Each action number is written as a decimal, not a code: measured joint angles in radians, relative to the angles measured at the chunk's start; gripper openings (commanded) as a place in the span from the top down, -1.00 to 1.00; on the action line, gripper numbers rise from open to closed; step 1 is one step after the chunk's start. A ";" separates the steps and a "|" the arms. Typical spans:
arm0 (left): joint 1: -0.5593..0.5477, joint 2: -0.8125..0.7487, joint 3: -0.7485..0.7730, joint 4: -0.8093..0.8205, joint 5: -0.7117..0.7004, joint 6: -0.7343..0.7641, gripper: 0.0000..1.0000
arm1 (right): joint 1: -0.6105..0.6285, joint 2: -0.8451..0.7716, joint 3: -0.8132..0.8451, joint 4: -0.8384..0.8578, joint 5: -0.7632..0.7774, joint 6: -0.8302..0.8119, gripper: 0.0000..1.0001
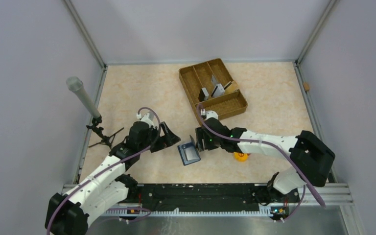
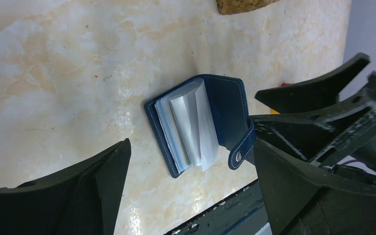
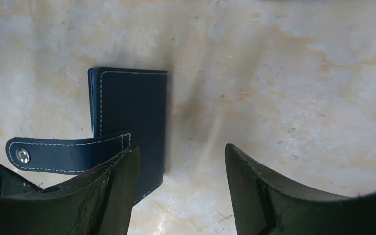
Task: Put the credit cards into the card holder
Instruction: Close the card holder at the center of the board.
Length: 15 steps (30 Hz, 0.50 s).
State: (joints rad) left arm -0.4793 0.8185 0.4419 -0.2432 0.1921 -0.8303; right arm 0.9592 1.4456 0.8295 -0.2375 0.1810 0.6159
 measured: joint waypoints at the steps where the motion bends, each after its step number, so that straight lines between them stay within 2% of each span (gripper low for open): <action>1: 0.000 0.001 0.000 0.005 0.009 0.006 -0.97 | 0.009 0.020 0.000 0.016 -0.012 -0.004 -0.34; 10: 0.000 0.095 0.000 0.067 0.117 0.049 -0.96 | 0.080 0.163 0.037 0.072 -0.044 -0.013 -0.43; 15: -0.007 0.170 0.000 0.119 0.134 0.073 -0.78 | 0.084 0.169 0.037 0.075 -0.043 -0.006 -0.42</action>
State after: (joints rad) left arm -0.4866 0.9886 0.4419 -0.1242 0.3260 -0.7574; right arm 1.0435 1.6150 0.8669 -0.1623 0.1379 0.6102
